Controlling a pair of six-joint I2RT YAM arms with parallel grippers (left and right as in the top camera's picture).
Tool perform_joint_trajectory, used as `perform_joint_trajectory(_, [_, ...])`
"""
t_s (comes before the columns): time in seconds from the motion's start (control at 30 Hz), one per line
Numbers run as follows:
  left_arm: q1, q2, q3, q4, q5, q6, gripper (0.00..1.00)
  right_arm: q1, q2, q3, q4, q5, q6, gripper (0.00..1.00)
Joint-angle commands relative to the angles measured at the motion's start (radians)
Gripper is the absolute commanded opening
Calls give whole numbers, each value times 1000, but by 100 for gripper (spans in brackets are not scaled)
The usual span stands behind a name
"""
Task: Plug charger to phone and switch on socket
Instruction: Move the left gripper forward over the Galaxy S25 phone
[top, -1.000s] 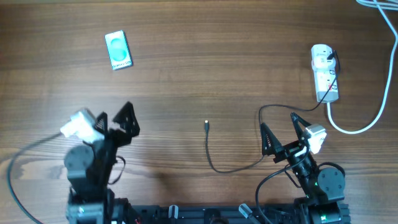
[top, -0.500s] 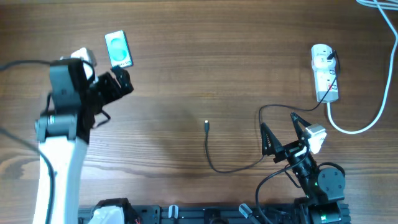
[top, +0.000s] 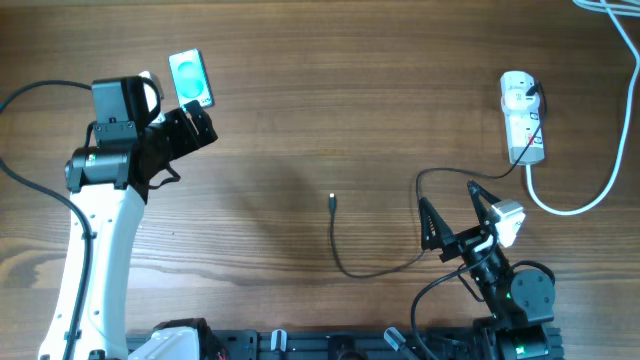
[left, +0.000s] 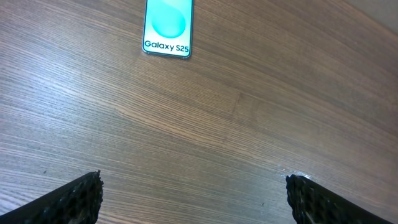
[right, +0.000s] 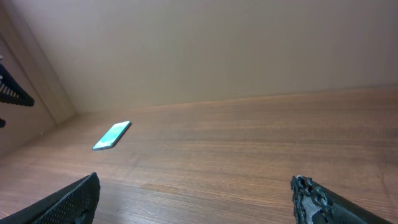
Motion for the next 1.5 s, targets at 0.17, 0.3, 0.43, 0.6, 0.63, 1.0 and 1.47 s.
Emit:
perform_joint_trajectory(0.17, [7, 14, 19, 38, -18, 100, 100, 4, -12, -2, 3, 9, 5, 100])
perform_joint_trajectory(0.3, [7, 88, 43, 35, -59, 124, 100, 4, -12, -2, 3, 9, 5, 100])
perform_joint_trajectory(0.43, [5, 212, 112, 13, -67, 156, 100, 4, -12, -2, 3, 9, 5, 100])
perform_joint_trajectory(0.6, [-4, 369, 250, -42, -92, 204, 100, 4, -12, -2, 3, 9, 5, 100])
perform_joint_trajectory(0.63, [-6, 399, 279, -51, -113, 204, 100, 4, -12, -2, 3, 9, 5, 100])
perform_joint_trajectory(1.0, [-6, 700, 592, -141, -163, 275, 100, 4, -12, -2, 3, 9, 5, 100])
perform_joint_trajectory(1.47, [-6, 881, 700, -1, -134, 356, 100, 4, -12, -2, 3, 9, 5, 100])
